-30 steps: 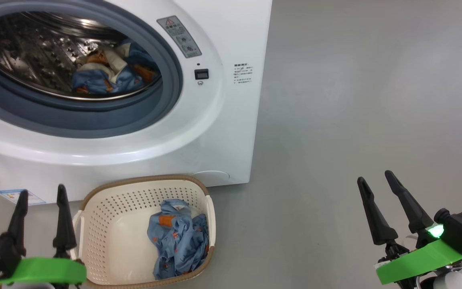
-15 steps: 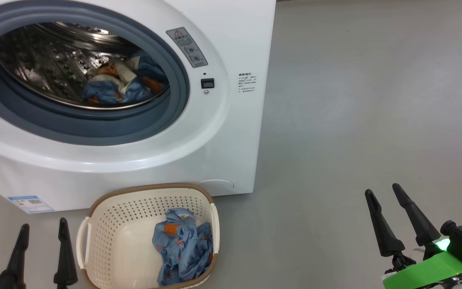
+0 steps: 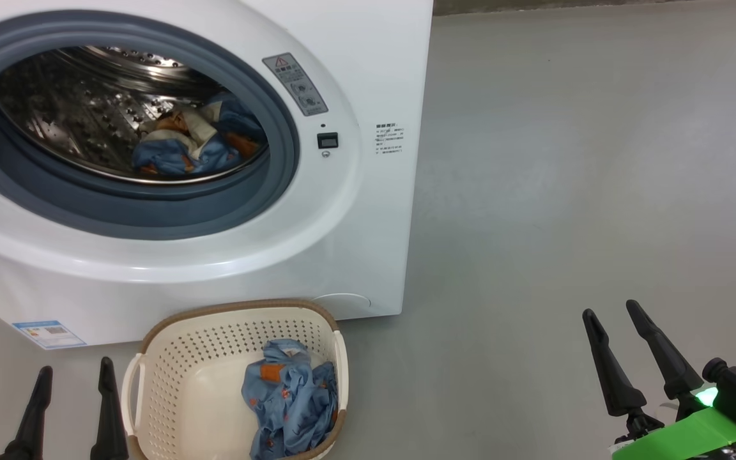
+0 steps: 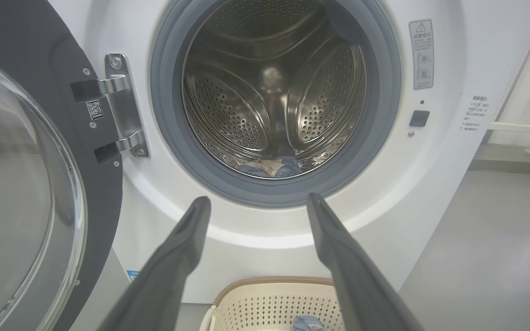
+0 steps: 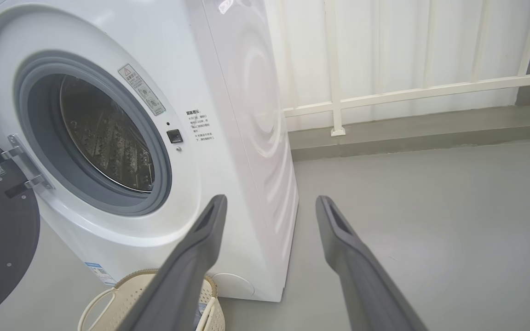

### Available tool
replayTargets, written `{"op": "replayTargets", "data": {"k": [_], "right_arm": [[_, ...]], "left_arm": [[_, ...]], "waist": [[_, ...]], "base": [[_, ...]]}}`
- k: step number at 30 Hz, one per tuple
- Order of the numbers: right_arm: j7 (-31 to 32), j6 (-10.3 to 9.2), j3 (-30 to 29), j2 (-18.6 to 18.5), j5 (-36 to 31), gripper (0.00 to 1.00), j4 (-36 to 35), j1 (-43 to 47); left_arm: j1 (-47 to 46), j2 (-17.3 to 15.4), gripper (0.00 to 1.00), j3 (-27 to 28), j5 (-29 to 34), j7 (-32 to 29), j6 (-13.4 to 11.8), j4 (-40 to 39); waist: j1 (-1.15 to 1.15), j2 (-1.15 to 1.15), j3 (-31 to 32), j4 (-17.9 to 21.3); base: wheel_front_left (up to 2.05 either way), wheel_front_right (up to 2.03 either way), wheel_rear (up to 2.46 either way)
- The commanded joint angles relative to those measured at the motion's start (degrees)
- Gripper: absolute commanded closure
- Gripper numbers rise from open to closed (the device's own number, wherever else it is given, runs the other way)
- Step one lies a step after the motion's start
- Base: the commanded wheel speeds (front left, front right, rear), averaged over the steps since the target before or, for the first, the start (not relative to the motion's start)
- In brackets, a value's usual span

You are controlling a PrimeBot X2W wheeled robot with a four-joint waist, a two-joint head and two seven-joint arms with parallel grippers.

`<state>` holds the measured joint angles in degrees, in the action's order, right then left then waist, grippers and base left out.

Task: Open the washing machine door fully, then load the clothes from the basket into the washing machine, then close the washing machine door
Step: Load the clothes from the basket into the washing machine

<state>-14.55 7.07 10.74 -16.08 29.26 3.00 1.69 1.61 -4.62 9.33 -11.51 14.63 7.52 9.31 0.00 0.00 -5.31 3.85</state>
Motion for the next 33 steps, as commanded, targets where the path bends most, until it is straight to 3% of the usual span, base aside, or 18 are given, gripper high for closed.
{"op": "replayTargets", "data": {"k": [1,9,16,33], "right_arm": [[-0.4,0.42,0.7,-1.3,0.8,0.0,-1.6,-0.1],[-0.4,0.42,0.8,-1.1,0.7,0.0,-1.8,-0.2],[-0.4,0.42,0.9,-0.4,0.2,0.0,-2.5,-1.8],[-0.4,0.42,2.8,2.6,-0.8,0.0,-3.2,-9.6]], "left_arm": [[-0.5,-0.8,0.0,1.9,0.4,0.4,0.0,-1.9],[-0.5,-0.6,0.0,0.9,-0.4,0.4,0.0,-0.3],[-3.3,-1.1,0.0,-2.7,-3.5,0.4,0.0,6.2],[-17.2,-7.3,0.0,-14.7,-9.6,0.4,0.0,28.5]], "waist": [[0.0,0.0,0.0,0.0],[0.0,0.0,-0.5,0.3],[0.0,0.0,-3.7,1.1],[0.0,0.0,-15.0,6.1]], "base": [[0.0,0.0,0.0],[0.0,0.0,0.0],[0.0,0.0,0.0],[0.0,0.0,0.0]]}}
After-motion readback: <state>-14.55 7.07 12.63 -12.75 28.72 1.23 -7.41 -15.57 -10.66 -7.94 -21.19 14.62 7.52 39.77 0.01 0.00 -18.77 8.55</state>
